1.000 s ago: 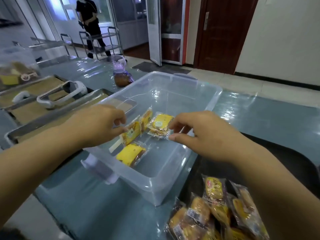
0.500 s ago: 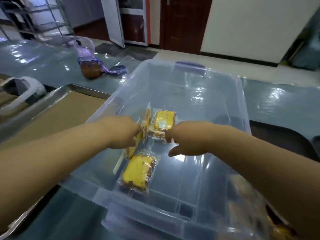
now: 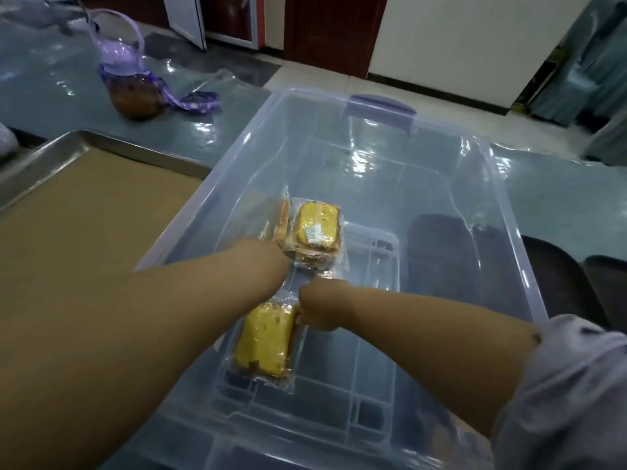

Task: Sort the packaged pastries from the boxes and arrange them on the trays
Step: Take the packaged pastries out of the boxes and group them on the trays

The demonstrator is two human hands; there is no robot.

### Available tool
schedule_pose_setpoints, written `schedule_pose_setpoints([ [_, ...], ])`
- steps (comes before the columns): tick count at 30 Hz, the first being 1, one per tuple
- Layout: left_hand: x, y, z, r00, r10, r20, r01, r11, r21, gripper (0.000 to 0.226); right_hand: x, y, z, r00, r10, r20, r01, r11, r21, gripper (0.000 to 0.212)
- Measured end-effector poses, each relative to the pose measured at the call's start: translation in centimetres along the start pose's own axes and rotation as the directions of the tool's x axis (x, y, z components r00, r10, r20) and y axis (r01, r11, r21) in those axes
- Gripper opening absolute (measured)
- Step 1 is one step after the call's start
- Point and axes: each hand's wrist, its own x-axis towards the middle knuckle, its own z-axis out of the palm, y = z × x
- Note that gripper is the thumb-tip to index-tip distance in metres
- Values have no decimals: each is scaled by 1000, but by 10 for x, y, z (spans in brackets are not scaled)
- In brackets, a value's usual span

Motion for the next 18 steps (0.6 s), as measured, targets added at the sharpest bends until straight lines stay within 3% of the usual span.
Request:
schedule_pose_setpoints([
  [4,9,-2,9,999,-21,30,20,1000,17,32,11,-4,6,997,77,-7,-76,992,102,14],
  [8,8,0,15,1000,-2,-8,3,992,123,32,9,-2,-7,994,106,10,-107,988,110,12],
  [13,5,4,17,998,51,-32,-41,966,256,31,-13,12,-40,988,137,68,-146,979,144,18],
  [18,-3,4,16,987,112,-115,-82,967,241,35,-48,42,-71,977,201,73,-212,954,212,35],
])
